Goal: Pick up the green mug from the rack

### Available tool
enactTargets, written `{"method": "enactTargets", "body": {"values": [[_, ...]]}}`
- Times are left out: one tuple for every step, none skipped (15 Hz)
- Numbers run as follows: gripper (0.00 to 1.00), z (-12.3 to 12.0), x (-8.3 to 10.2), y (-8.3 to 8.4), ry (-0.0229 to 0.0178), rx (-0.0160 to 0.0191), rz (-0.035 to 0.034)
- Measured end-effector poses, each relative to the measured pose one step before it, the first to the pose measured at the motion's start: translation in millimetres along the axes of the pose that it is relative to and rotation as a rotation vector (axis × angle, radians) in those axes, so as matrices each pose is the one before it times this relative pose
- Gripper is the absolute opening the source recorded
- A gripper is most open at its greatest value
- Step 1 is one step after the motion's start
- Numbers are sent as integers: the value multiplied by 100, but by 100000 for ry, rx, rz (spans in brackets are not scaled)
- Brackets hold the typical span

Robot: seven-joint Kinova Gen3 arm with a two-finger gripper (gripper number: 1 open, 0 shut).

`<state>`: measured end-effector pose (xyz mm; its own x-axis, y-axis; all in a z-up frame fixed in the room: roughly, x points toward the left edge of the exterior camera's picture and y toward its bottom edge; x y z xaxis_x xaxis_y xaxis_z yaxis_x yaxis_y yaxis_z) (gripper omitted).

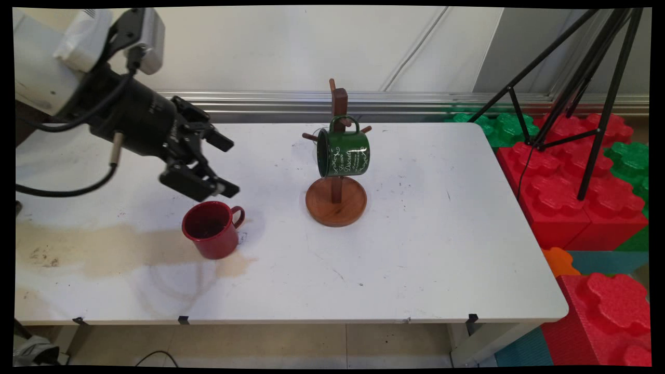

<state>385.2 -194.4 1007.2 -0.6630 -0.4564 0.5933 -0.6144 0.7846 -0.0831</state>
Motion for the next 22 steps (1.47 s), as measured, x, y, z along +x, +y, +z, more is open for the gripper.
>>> {"method": "enactTargets", "body": {"values": [[100,396,284,474,1024,641,-2249],[100,437,265,487,886,610,-2506],[100,391,213,399,786,551,-2195],[100,464,279,462,1062,568,-2464],[100,486,314,438,1295,523,-2493],[100,411,270,351,1236,419,-2027],[100,488,322,381,1490,449,-2221],[100,446,302,295,1406,331,-1783],[100,509,327,297,1600,433,-2016],[100,365,213,171,1059,420,-1371],[100,426,207,153,1168,627,-1664],[100,497,197,118,1191,784,-1827],[100,524,124,88,935,512,-1403],[100,398,63,53,655,209,-881],[100,352,26,12,449,112,-677],[100,516,30,21,722,93,-974],[100,637,19,9,845,-55,-1124],[100,693,4,-7,794,-223,-1195],[100,559,-22,-10,701,-84,-1104],[100,378,-14,-11,471,-101,-751],[100,552,-16,-30,679,-100,-1086],[100,611,-58,-77,728,153,-1430]]}}
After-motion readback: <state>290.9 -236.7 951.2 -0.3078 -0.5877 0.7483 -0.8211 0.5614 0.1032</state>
